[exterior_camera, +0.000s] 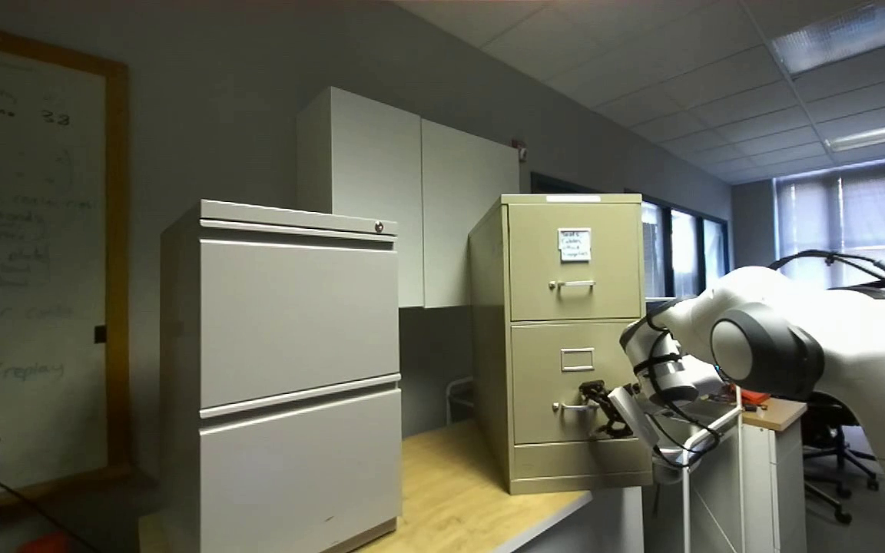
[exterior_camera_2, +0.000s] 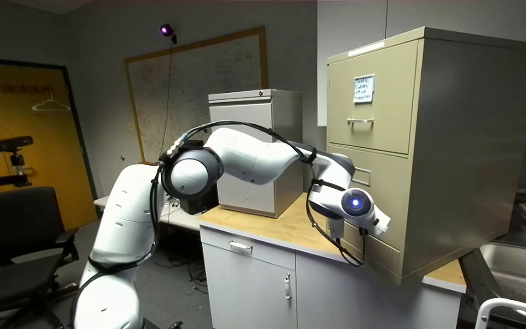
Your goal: Open the bottom drawer of the right cabinet
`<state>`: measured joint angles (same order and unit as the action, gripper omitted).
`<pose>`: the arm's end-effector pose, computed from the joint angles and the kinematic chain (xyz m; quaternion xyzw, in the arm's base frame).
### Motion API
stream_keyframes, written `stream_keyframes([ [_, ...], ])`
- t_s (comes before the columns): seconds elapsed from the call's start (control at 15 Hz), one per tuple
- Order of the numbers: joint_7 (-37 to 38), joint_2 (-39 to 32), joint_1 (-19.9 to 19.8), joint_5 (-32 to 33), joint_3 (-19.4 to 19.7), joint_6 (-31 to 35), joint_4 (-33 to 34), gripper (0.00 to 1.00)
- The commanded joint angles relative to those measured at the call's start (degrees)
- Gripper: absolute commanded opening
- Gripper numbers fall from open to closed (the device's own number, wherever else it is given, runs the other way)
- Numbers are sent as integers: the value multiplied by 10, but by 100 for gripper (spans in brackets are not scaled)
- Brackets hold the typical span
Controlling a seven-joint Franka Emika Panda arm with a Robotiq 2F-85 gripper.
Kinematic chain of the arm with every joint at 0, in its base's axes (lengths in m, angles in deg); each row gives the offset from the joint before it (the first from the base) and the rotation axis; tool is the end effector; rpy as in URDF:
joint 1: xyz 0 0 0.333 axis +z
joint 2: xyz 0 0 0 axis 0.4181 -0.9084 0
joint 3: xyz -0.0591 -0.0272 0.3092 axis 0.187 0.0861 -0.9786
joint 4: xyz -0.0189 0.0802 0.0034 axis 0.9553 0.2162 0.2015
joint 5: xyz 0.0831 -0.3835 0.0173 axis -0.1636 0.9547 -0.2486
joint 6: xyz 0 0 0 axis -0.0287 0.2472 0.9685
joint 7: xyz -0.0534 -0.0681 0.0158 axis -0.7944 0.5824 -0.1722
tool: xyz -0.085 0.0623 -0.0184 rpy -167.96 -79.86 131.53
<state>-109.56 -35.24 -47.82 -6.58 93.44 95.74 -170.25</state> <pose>0.5582 -0.4077 0.4017 -0.7242 0.4770 -0.3778 0.3245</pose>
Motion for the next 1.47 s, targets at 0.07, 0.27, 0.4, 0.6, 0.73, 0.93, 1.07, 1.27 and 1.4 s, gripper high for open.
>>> stream_keyframes([
  [0.07,36,-6,-4,77,15,-15,39,39],
  [0.27,40,5,-12,109,14,-28,44,27],
  [0.4,43,10,-13,138,15,-50,48,12],
  [0.6,44,22,-4,223,18,-64,49,2],
  [0.73,45,26,0,280,14,-74,45,1],
  [0.93,43,42,8,335,-1,-67,11,0],
  [1.07,31,59,11,350,-13,-46,-23,0],
  [1.27,22,75,11,359,-28,-14,-54,0],
  [1.4,25,81,11,364,-34,4,-63,0],
])
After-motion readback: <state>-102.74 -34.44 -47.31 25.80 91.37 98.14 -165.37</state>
